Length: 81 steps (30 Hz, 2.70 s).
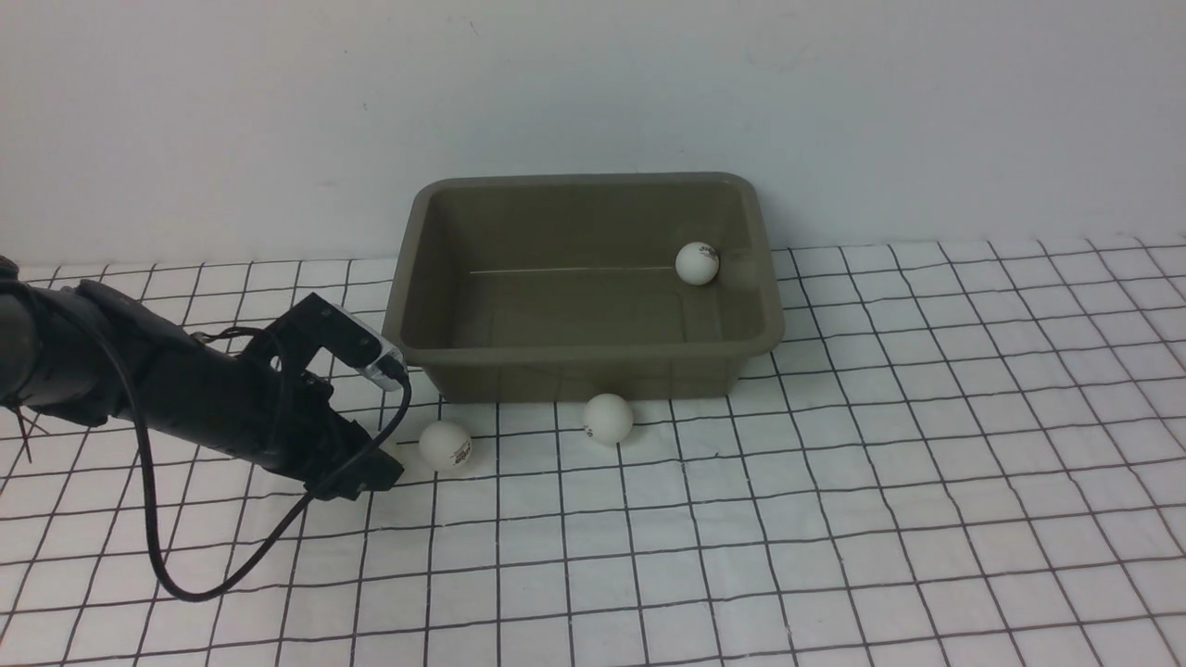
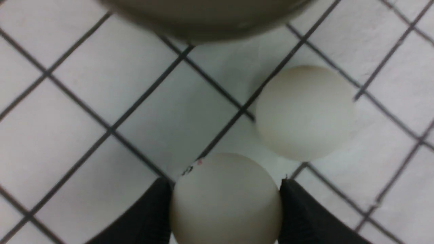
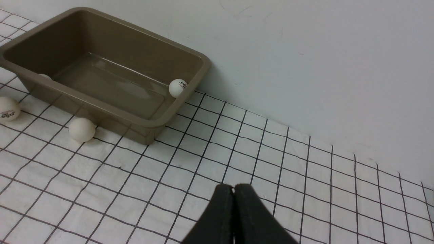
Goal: Put the table tennis balls into the box on the white checkered tablecloth.
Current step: 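Reach for and grasp a ping pong ball on the table beside the basket, then drop the ball into the bin, then reach for and grasp a ping pong ball on the table beside the basket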
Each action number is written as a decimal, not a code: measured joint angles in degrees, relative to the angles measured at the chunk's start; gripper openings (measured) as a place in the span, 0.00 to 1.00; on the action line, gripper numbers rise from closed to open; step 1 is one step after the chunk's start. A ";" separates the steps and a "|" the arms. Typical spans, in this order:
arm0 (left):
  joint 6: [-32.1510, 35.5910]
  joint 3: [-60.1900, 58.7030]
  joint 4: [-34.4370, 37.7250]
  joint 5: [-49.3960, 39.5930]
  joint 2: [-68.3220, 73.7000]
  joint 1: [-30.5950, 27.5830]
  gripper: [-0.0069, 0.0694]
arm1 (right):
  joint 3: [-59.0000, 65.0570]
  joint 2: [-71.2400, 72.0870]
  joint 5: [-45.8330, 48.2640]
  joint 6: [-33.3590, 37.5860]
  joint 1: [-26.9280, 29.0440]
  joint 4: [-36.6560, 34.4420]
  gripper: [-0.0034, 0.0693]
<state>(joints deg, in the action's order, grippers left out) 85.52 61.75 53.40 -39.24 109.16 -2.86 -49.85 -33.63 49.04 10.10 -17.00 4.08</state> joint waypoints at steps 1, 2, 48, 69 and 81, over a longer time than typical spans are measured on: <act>-0.87 0.00 -1.02 -1.56 -1.07 -0.15 0.55 | 0.00 0.00 0.00 0.00 0.00 0.00 0.03; -1.75 0.06 -1.82 -2.95 -2.09 -0.30 0.55 | 0.00 0.00 0.00 0.00 0.00 0.00 0.03; -52.83 13.26 -23.28 -30.48 -18.15 1.59 0.59 | 0.00 0.00 -0.14 -0.21 0.00 -1.25 0.03; -48.88 3.12 -21.30 1.97 -7.54 15.52 0.59 | 0.00 0.00 -0.93 -0.21 0.00 -1.25 0.03; -49.78 3.12 -20.55 10.40 -2.98 15.52 0.59 | 0.00 0.00 -1.24 -0.21 0.00 -1.25 0.03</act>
<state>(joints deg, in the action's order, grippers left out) 35.75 64.88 32.86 -28.84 106.17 12.66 -49.85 -33.63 47.80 9.89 -17.00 2.83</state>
